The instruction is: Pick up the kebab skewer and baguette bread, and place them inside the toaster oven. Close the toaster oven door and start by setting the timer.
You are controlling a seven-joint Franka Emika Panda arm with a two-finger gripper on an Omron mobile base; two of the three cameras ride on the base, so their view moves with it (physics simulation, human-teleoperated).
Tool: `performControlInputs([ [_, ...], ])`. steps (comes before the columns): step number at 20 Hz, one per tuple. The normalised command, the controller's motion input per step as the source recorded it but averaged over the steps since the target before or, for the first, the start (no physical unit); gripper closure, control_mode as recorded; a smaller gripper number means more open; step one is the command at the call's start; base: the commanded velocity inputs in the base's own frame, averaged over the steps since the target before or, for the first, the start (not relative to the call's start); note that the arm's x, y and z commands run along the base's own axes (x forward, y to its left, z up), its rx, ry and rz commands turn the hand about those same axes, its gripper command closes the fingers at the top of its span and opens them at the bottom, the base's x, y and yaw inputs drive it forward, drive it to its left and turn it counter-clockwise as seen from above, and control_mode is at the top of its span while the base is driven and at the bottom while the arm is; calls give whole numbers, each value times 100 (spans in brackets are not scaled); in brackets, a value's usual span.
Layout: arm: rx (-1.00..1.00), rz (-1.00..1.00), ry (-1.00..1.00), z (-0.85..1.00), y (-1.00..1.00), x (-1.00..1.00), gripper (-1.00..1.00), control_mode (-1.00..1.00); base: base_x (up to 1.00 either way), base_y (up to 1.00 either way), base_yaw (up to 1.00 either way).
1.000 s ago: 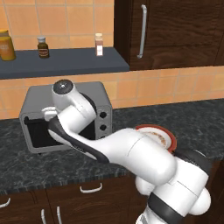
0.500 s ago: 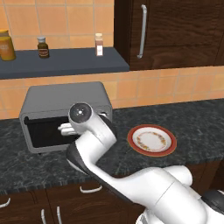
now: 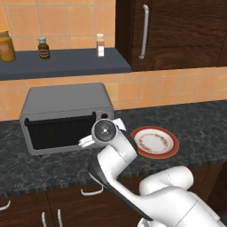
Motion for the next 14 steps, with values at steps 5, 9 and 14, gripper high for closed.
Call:
performControlInputs([
  [5,-59,39,5,-2,-11,-4,-100,-100,0,0,0],
  [9,-89,45,22,-6,0,1,-100,-100,0,0,0],
  [14,-99,45,37,-2,-3,2,-100,-100,0,0,0],
])
